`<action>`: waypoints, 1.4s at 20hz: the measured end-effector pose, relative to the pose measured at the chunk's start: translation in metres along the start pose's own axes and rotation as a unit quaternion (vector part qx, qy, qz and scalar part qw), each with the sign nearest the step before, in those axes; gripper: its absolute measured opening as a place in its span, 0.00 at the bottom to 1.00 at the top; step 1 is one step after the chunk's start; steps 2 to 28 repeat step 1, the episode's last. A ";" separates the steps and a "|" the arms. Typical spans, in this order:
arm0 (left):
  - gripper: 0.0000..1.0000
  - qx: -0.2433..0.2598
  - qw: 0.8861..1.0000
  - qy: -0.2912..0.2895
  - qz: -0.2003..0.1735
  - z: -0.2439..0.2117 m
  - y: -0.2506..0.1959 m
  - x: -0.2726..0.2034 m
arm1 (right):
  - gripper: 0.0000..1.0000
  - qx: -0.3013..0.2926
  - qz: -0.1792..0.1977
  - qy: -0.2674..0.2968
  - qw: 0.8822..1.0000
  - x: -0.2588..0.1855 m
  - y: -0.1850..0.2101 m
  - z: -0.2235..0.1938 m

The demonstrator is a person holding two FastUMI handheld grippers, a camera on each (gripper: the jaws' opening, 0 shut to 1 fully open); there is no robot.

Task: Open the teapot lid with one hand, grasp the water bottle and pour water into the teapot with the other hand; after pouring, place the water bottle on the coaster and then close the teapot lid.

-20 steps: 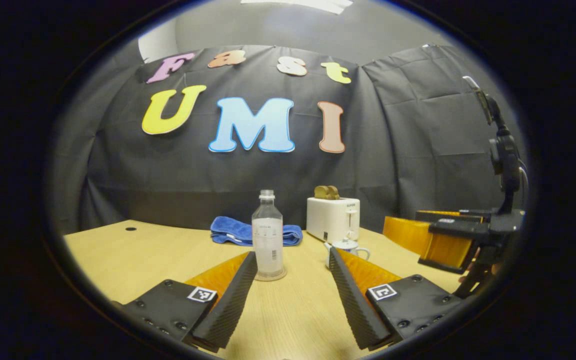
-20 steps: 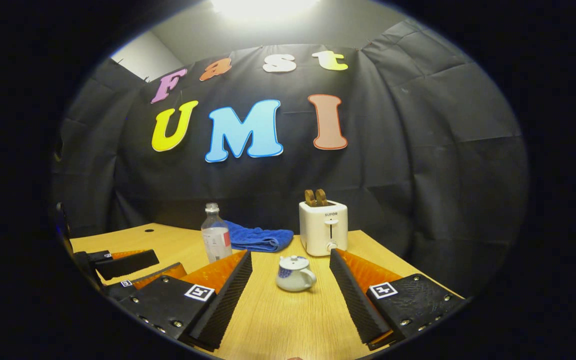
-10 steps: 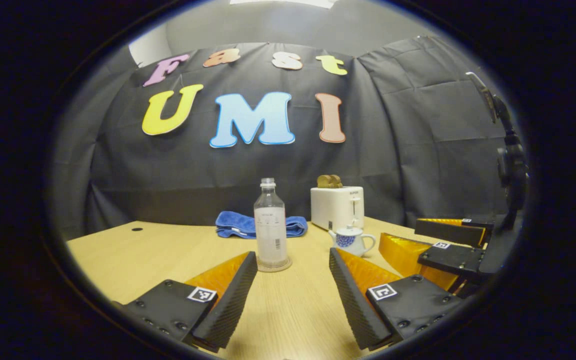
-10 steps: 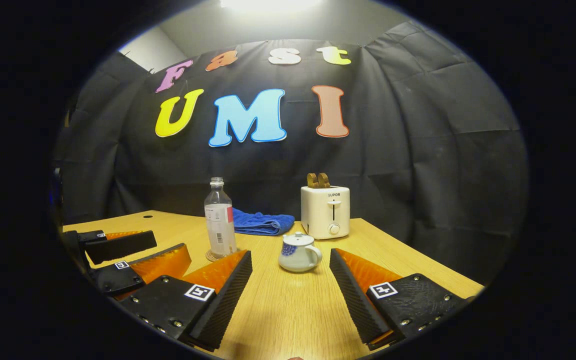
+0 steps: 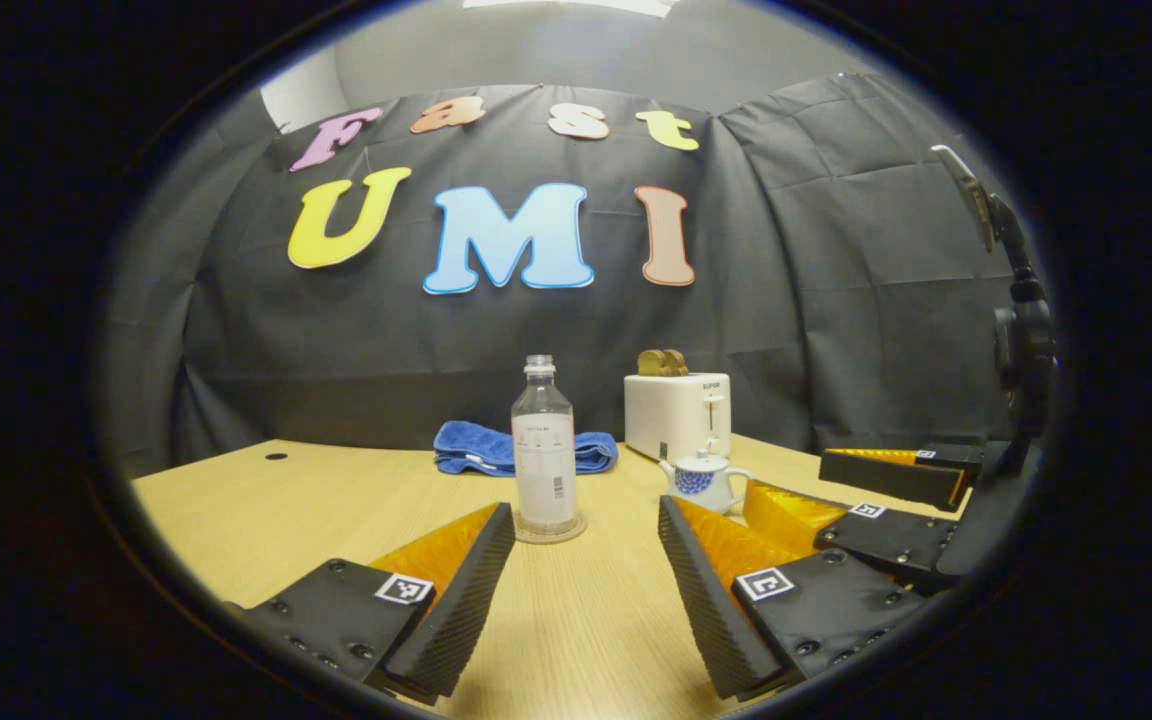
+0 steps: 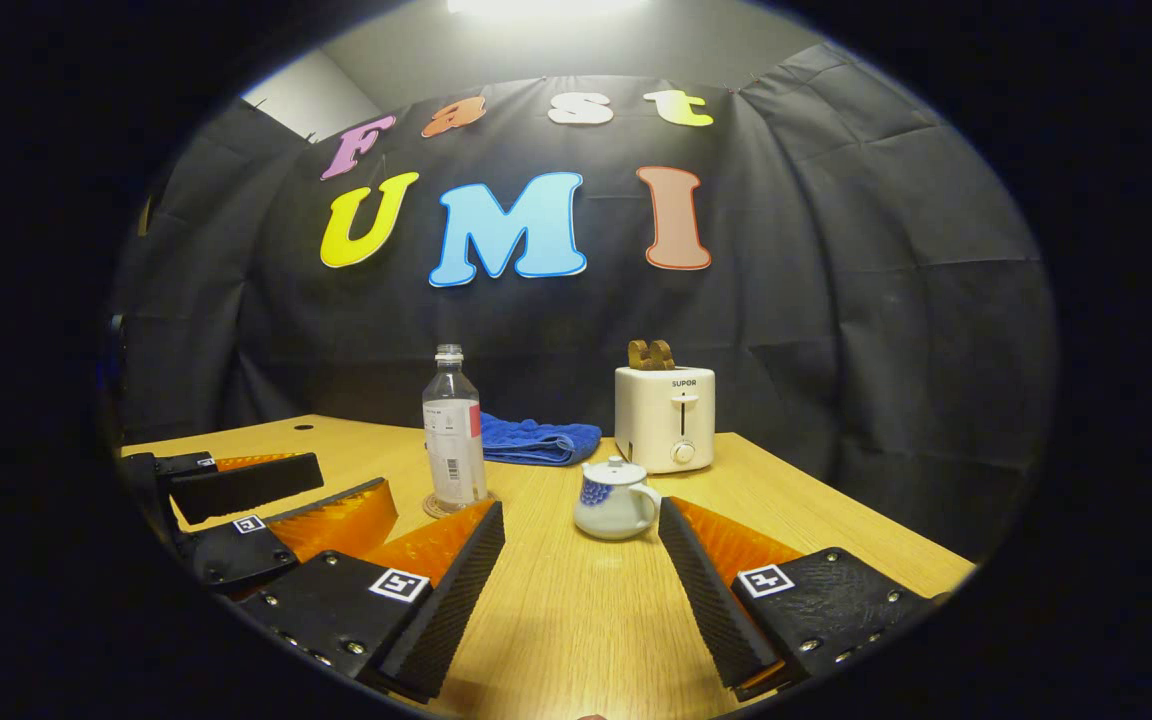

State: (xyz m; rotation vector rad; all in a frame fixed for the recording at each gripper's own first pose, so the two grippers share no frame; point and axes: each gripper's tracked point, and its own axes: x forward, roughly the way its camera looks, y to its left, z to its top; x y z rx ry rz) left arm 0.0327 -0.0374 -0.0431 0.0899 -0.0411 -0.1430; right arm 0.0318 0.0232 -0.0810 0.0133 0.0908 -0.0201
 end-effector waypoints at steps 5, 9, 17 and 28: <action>1.00 0.000 1.000 0.000 0.000 0.000 0.000 0.000 | 0.96 0.000 -0.004 -0.001 1.000 0.000 -0.001 0.000; 1.00 0.000 1.000 0.000 0.000 0.000 0.000 0.000 | 0.96 0.000 -0.004 -0.001 1.000 0.000 -0.001 0.000; 1.00 0.000 1.000 0.000 0.000 0.000 0.000 0.000 | 0.96 0.000 -0.004 -0.001 1.000 0.000 -0.001 0.000; 1.00 0.000 1.000 0.000 0.000 0.000 0.000 0.000 | 0.96 0.000 -0.004 -0.001 1.000 0.000 -0.001 0.000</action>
